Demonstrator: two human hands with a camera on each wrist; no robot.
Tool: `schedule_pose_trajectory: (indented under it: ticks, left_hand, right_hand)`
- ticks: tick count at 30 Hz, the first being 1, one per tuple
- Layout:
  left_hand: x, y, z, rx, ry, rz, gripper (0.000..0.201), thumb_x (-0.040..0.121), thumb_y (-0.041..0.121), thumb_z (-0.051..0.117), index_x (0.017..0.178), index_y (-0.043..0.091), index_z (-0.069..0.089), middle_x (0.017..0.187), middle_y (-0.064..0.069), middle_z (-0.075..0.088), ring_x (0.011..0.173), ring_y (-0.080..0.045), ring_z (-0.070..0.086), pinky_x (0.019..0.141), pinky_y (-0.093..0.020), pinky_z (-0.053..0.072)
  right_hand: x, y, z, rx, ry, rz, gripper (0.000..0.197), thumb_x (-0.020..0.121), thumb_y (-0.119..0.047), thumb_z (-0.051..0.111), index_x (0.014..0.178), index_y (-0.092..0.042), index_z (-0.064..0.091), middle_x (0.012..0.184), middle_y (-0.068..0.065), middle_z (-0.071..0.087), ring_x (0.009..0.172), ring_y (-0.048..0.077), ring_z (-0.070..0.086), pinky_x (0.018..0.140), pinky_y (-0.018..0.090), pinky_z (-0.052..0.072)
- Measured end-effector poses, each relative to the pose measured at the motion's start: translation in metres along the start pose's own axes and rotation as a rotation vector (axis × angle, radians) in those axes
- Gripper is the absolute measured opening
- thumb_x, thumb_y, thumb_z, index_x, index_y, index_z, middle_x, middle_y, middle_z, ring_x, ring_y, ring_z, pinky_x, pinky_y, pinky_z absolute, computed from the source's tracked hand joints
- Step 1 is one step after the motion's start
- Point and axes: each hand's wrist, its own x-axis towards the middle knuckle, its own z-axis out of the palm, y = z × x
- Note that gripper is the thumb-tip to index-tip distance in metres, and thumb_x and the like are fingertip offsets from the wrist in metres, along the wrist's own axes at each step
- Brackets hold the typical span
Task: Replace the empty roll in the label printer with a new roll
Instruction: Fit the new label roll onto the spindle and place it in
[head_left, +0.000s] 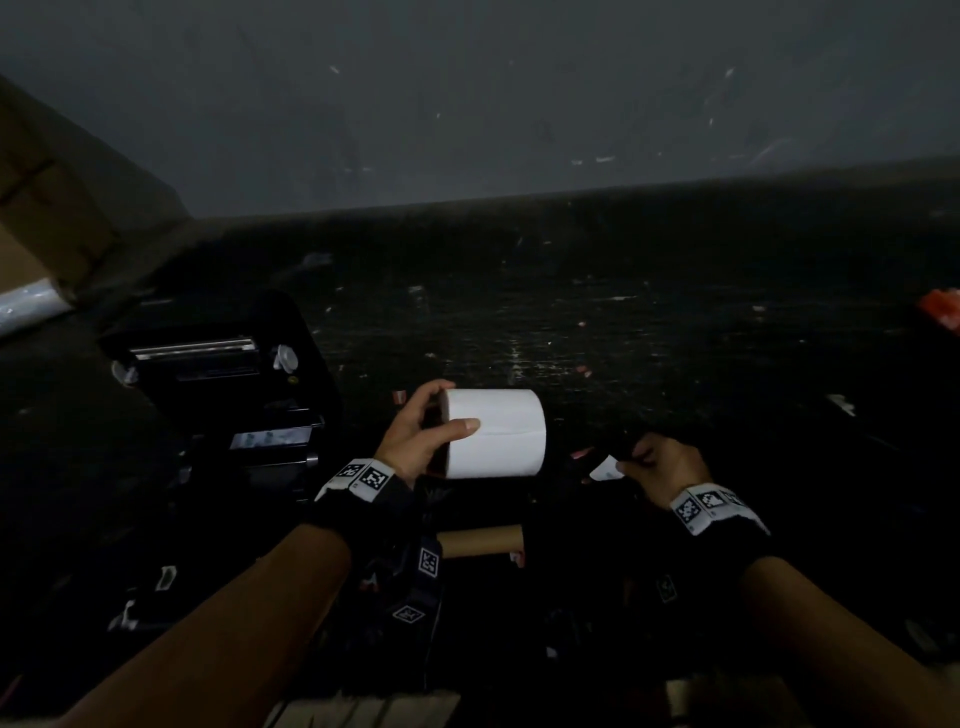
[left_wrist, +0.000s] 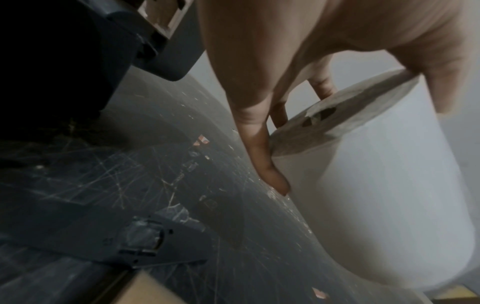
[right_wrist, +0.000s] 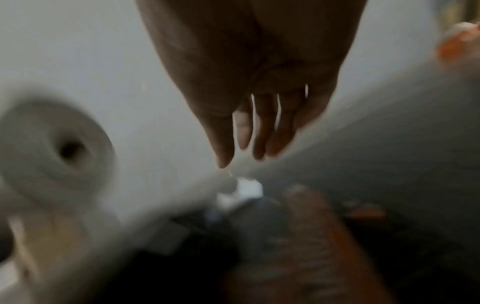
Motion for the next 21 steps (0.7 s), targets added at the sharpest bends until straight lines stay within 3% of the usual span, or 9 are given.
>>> schedule_pose_trajectory:
  ticks: [2, 7, 10, 17, 21]
  left_hand:
    - [0.001, 0.0, -0.001, -0.001, 0.0, 0.009, 0.046, 0.064, 0.025, 0.075, 0.103, 0.038, 0.055, 0.119, -0.003, 0.055, 0.105, -0.024, 0.057, 0.067, -0.034, 0.051]
    - [0.003, -0.002, -0.001, -0.012, -0.016, 0.018, 0.041, 0.071, 0.018, 0.074, 0.099, 0.042, 0.055, 0.123, -0.006, 0.054, 0.105, -0.025, 0.056, 0.067, -0.035, 0.05]
    - [0.002, -0.001, 0.0, -0.001, -0.028, 0.03, 0.042, 0.069, 0.018, 0.076, 0.097, 0.042, 0.056, 0.121, -0.006, 0.055, 0.105, -0.026, 0.057, 0.067, -0.034, 0.05]
    - [-0.001, -0.002, -0.002, 0.018, -0.029, 0.052, 0.045, 0.059, 0.027, 0.078, 0.096, 0.044, 0.058, 0.119, -0.005, 0.057, 0.11, -0.028, 0.057, 0.083, -0.046, 0.052]
    - [-0.002, -0.002, -0.001, 0.019, -0.041, 0.066, 0.044, 0.061, 0.024, 0.079, 0.095, 0.044, 0.058, 0.116, -0.002, 0.058, 0.109, -0.026, 0.057, 0.083, -0.046, 0.052]
  right_hand:
    - [-0.012, 0.005, 0.003, 0.072, 0.011, -0.027, 0.032, 0.078, -0.032, 0.068, 0.103, -0.012, 0.064, 0.11, 0.011, 0.067, 0.104, 0.025, 0.06, 0.086, 0.028, 0.044]
    - [-0.041, 0.017, 0.023, -0.034, -0.163, -0.015, 0.05, 0.081, -0.045, 0.061, 0.123, -0.017, 0.056, 0.128, 0.006, 0.06, 0.118, 0.022, 0.055, 0.1, 0.03, 0.042]
    - [-0.048, 0.018, 0.028, -0.028, -0.143, -0.014, 0.047, 0.085, -0.043, 0.055, 0.124, -0.017, 0.055, 0.134, 0.006, 0.055, 0.123, 0.021, 0.051, 0.101, 0.027, 0.037]
    - [-0.056, 0.025, 0.039, 0.08, -0.059, 0.009, 0.028, 0.086, -0.035, 0.057, 0.104, -0.016, 0.068, 0.126, 0.005, 0.061, 0.116, 0.02, 0.055, 0.087, 0.02, 0.037]
    - [-0.052, 0.036, 0.049, 0.267, 0.051, 0.047, 0.019, 0.078, -0.025, 0.069, 0.089, -0.01, 0.074, 0.108, 0.008, 0.069, 0.108, 0.023, 0.061, 0.092, 0.029, 0.044]
